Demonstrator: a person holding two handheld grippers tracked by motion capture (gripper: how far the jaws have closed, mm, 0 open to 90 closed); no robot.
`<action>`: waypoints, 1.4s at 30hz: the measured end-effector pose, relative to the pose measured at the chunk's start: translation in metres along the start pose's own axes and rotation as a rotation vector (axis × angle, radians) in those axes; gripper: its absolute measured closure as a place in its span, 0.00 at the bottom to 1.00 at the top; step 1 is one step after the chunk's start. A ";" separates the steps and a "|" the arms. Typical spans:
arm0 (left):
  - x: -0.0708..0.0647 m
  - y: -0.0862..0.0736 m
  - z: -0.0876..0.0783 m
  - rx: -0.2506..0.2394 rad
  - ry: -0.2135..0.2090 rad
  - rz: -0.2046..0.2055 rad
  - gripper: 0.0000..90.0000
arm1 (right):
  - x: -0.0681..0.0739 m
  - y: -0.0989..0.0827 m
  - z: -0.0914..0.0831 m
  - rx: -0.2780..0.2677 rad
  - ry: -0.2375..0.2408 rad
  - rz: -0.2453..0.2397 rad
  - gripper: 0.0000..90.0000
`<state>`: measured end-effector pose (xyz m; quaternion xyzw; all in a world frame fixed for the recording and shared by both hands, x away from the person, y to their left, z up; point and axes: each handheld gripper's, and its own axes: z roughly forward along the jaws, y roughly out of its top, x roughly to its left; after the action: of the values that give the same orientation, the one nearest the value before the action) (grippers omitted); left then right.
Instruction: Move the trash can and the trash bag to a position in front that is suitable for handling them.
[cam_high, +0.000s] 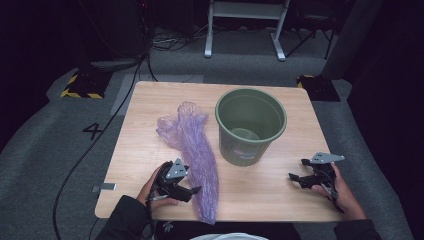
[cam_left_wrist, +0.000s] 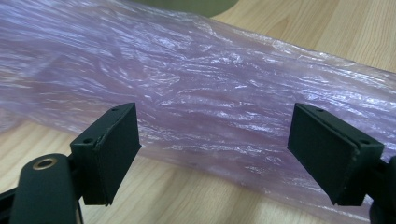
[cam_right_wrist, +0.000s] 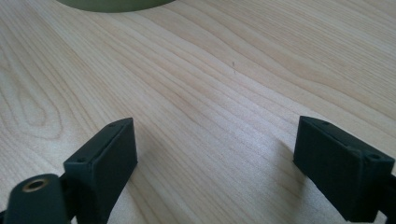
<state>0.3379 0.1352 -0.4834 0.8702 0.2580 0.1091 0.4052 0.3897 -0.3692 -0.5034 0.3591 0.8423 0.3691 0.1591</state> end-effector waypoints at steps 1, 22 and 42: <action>0.000 0.000 0.002 0.008 0.003 0.001 0.18 | 0.000 0.000 0.000 0.000 0.000 0.000 0.14; 0.018 0.011 0.041 0.052 0.116 -0.079 0.29 | 0.000 0.000 0.000 0.000 0.000 -0.001 0.14; 0.030 0.030 0.042 -0.016 0.203 -0.106 0.20 | 0.000 0.000 0.000 0.001 0.001 -0.002 0.14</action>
<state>0.3907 0.1074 -0.4885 0.8367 0.3425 0.1769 0.3890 0.3900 -0.3694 -0.5034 0.3582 0.8429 0.3687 0.1589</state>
